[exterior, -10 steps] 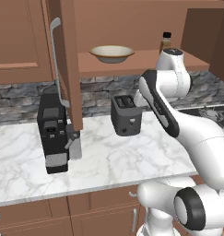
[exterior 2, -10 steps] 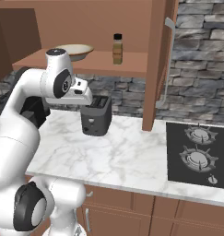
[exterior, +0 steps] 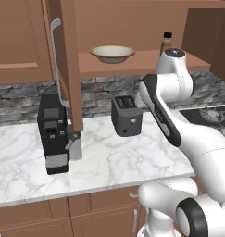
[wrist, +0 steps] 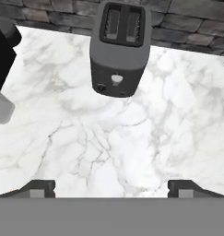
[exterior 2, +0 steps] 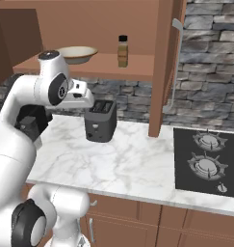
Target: Take the cinnamon bottle from the cabinet and place it on the dining table, next to the plate with the cupcake. Then take the chocolate from the dining counter and place it on the cupcake plate.
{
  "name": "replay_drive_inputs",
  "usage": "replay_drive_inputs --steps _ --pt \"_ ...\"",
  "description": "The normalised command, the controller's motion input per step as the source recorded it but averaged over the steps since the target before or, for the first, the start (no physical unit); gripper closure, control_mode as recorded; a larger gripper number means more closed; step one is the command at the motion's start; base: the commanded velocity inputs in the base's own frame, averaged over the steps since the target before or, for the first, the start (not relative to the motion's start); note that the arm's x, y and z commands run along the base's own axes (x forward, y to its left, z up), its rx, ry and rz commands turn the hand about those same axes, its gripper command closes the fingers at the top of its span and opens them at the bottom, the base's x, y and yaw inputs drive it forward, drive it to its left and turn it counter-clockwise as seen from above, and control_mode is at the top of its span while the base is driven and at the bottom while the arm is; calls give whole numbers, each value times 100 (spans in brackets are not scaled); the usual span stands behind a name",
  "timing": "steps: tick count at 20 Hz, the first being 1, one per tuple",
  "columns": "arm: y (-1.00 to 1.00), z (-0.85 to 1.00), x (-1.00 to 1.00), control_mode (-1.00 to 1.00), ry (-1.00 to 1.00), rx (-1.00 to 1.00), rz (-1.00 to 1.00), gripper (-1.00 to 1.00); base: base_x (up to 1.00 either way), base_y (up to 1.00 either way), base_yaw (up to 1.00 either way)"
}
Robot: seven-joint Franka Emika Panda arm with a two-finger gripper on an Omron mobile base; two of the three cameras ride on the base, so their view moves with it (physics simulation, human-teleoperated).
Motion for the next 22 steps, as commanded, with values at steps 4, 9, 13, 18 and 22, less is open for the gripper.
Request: replay_drive_inputs --steps 4,9,13,18,22 --pt "0 27 -28 -100 -30 -3 -1 -100 0 0 0" --pt "-14 56 -22 -100 -18 0 -15 -100 0 0 0" --pt "-19 66 -12 -100 -21 0 -20 -100 0 0 0" --pt "-28 60 -3 -100 -27 0 -10 -100 0 0 0" --pt "-31 48 0 -100 -29 0 0 -100 0 0 0"
